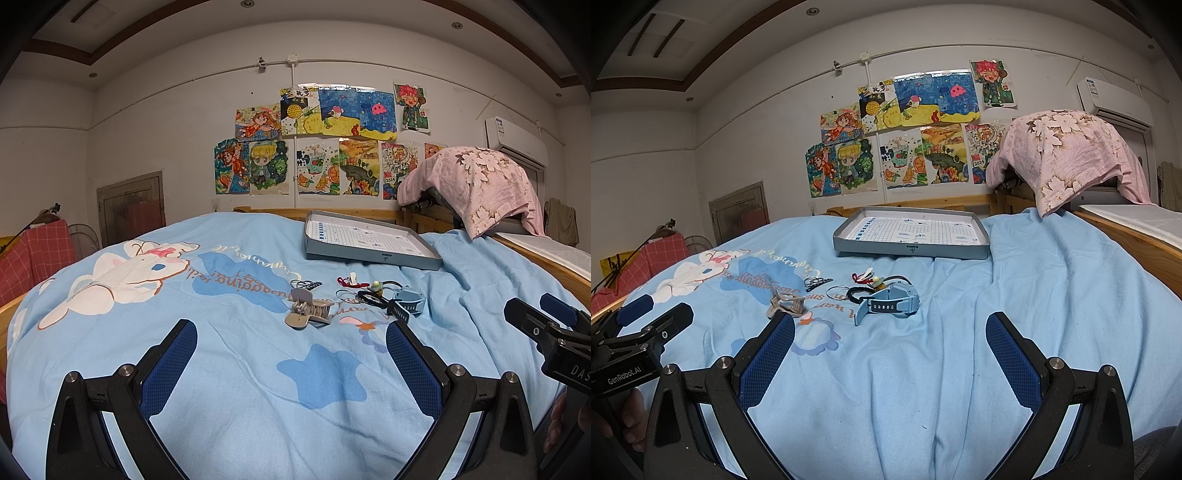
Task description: Organize jewelry
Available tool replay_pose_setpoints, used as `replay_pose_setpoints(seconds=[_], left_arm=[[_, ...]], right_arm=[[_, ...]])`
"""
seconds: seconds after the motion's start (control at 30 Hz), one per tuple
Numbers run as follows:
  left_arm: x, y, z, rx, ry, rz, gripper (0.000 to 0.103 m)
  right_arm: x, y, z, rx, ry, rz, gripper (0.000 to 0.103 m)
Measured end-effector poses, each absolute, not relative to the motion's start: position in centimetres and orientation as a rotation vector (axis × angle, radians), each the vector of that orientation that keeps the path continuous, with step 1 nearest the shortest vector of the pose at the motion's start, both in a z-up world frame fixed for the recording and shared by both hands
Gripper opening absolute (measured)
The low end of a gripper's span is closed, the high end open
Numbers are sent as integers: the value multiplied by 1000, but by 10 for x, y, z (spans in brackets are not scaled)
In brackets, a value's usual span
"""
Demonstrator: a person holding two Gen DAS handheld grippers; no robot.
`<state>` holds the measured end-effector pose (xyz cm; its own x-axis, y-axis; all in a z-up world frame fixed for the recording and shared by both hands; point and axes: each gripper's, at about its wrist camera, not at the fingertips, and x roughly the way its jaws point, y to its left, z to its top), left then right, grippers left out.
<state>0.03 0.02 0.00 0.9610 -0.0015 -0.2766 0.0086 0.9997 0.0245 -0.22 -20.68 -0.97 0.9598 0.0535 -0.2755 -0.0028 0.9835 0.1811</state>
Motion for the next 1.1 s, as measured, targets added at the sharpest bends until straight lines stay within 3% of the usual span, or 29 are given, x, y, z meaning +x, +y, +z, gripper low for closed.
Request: replay_pose_setpoints(seconds=[0.53, 0.77, 1.0, 1.1], left_arm=[[31, 12, -1, -31, 376, -25, 103], [89, 9, -2, -18, 459, -77, 103], [146, 6, -10, -25, 545, -145, 103], [164, 6, -18, -31, 577, -160, 101]], right_arm=[[8, -200, -4, 168, 305, 39, 102], [53, -216, 15, 85, 358, 134, 102], [120, -236, 11, 214, 445, 173, 101], [155, -233, 0, 231, 499, 184, 88]])
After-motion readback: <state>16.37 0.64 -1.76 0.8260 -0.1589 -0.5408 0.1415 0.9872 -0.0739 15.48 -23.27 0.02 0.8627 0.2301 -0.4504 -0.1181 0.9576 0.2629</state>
